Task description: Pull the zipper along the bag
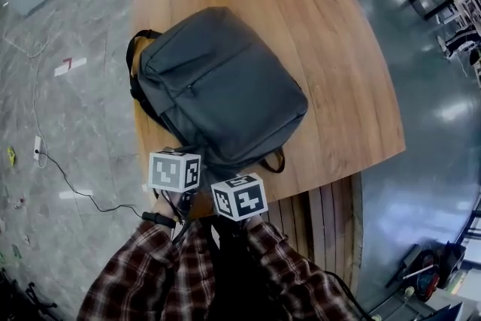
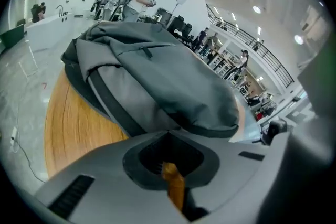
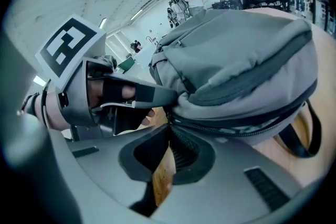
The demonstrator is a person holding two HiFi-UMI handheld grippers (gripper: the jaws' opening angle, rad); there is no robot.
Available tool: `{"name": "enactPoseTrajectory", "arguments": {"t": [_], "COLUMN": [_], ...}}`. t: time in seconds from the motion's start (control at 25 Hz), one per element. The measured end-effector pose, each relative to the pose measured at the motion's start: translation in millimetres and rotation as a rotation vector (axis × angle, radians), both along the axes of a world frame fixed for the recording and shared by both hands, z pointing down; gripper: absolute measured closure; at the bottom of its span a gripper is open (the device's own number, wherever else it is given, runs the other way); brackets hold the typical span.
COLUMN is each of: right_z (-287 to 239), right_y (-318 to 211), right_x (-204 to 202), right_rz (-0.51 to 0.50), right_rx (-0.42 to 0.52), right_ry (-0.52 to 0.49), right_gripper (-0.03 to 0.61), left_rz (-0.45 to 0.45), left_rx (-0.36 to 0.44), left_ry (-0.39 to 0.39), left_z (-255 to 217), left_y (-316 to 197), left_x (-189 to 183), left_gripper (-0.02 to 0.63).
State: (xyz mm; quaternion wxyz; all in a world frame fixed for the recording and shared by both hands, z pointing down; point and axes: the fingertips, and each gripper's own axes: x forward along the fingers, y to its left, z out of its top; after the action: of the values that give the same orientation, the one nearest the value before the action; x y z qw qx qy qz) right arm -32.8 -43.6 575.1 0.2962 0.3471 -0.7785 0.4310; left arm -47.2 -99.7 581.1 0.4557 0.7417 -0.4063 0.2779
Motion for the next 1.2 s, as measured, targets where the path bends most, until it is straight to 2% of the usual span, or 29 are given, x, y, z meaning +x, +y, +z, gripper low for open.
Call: {"name": "enactPoseTrajectory", "arguments": {"t": [0.16,0.32,0.52,0.68,0.8,0.92,1.08,1.2], "right_z": [-2.0,-4.3,-12.7,-15.4,-12.8,-7.9,-8.1,-7.6], "right_y": [1.3,8.4,4.5,-15.7,-35.6,-51.9,-44.1,-21.0], "right_x": [11.6,43.6,103.9,163.4,189.0,199.0,188.4,171.7], "right_rz": [-0.038,-0.064,-0.038,0.031,0.054,0.081,0.077,0.036], "right_rx": [-0.009,-0.006,0.019,0.031,0.044,0.041,0.032,0.016], "right_ry": [0.057,0.092,0.132,0.184,0.219,0.220,0.202,0.190], "right_gripper": [0.561,0.561,0.561,0.561,0.561,0.561,0.561,0.562], "left_rz": [0.044,0.065,0.088,0.102,0.112,0.105,0.086,0.075], "left_rx": [0.007,0.007,0.000,-0.017,-0.028,-0.037,-0.090,-0.082], "left_ry": [-0.013,-0.012,0.005,0.024,0.031,0.043,0.066,0.023], "left_z": [1.6,4.5,5.3,5.8,7.0,8.1,10.7,10.4], "left_y": [-0.5,-0.6,0.1,-0.6,-1.7,-2.8,-8.6,-25.3], "left_x": [1.8,0.8,-0.9,-2.3,-3.9,-2.1,-4.2,-13.1], "left_gripper": [0.604,0.604,0.606,0.604,0.606,0.606,0.604,0.604]}}
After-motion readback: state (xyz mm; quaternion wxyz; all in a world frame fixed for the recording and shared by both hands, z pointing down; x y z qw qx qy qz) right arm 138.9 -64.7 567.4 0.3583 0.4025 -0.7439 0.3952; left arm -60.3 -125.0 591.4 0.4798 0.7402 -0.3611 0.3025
